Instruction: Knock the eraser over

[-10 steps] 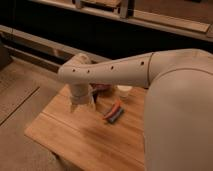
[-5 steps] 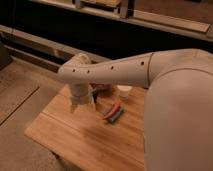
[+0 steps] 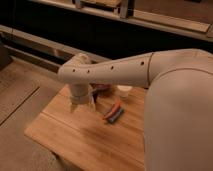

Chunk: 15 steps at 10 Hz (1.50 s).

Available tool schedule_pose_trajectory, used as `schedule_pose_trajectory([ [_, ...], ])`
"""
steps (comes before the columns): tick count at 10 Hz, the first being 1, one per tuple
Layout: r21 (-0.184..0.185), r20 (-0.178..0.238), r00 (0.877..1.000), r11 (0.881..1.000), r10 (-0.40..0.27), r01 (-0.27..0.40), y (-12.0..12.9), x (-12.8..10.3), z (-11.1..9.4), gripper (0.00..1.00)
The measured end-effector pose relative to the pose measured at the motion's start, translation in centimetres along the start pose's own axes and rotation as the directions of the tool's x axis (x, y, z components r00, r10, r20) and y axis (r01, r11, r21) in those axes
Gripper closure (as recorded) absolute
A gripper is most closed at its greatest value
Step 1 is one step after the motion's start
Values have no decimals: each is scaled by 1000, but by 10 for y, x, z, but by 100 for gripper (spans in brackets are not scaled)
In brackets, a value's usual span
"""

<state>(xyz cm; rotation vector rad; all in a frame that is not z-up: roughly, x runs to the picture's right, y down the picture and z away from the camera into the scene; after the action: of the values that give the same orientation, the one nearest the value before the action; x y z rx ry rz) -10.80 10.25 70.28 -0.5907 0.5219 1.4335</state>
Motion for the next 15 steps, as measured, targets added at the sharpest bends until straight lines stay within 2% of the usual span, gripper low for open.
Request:
schedule_pose_trajectory([
  [8, -1, 1, 1000, 1000, 2, -2, 0, 0, 0, 35],
  [11, -28, 18, 997, 997, 74, -73, 0, -5, -4, 35],
  [12, -45, 29, 990, 990, 135, -134, -3, -7, -7, 35],
  [13, -63, 37, 978, 977, 206, -204, -8, -8, -10, 35],
  [15, -73, 39, 955, 954, 293, -290, -18, -8, -9, 35],
])
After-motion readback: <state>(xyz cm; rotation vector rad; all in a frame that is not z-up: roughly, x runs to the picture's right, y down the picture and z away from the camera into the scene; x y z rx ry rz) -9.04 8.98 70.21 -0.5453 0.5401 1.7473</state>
